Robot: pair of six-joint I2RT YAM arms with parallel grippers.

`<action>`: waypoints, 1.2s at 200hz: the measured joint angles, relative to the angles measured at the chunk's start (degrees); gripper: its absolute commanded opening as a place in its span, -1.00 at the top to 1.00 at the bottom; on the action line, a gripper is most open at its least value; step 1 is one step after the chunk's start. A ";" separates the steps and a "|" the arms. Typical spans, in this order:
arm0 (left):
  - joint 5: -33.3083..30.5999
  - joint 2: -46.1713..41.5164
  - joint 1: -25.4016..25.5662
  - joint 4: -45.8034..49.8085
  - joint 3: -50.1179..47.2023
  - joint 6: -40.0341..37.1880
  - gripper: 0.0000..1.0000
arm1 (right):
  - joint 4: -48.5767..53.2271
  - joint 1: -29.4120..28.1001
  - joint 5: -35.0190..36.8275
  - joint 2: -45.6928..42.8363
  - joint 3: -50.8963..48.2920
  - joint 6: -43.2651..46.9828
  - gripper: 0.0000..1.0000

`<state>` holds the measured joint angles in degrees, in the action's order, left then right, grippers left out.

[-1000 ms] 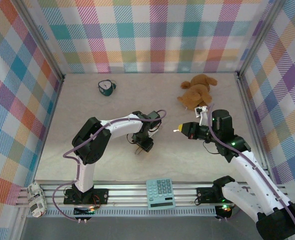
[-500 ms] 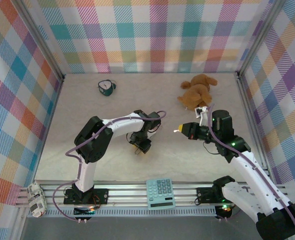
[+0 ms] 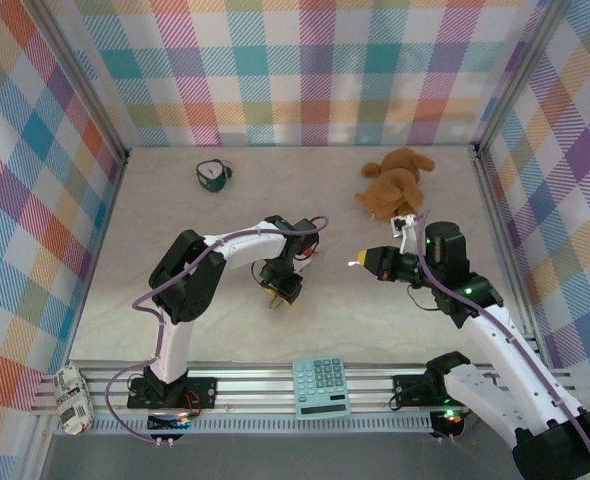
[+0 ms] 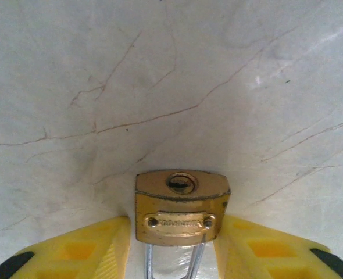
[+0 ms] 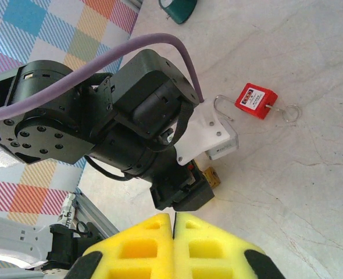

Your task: Unlock with the key

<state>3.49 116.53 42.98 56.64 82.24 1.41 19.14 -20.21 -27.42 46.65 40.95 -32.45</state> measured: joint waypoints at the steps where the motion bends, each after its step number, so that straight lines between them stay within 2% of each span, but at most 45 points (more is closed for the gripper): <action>1: -0.02 0.00 0.00 0.02 0.00 0.02 0.23 | 0.00 0.00 0.00 0.00 -0.02 0.00 0.95; 118: -1.60 -1.40 0.35 -1.81 -1.75 0.46 0.39 | 0.04 0.00 0.24 0.07 -0.04 0.42 0.94; 182: -4.17 -10.23 1.42 -14.69 -12.26 -2.80 0.42 | -1.11 0.00 0.37 1.73 -1.11 1.25 0.94; 240: -5.27 -23.58 4.42 -28.52 -22.23 -7.30 0.42 | -4.39 0.00 -0.31 5.51 -3.72 1.20 0.95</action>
<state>-1.78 92.95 47.40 28.12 60.01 -5.89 14.74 -20.21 -27.73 52.16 37.23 -31.24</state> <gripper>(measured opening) 0.293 0.062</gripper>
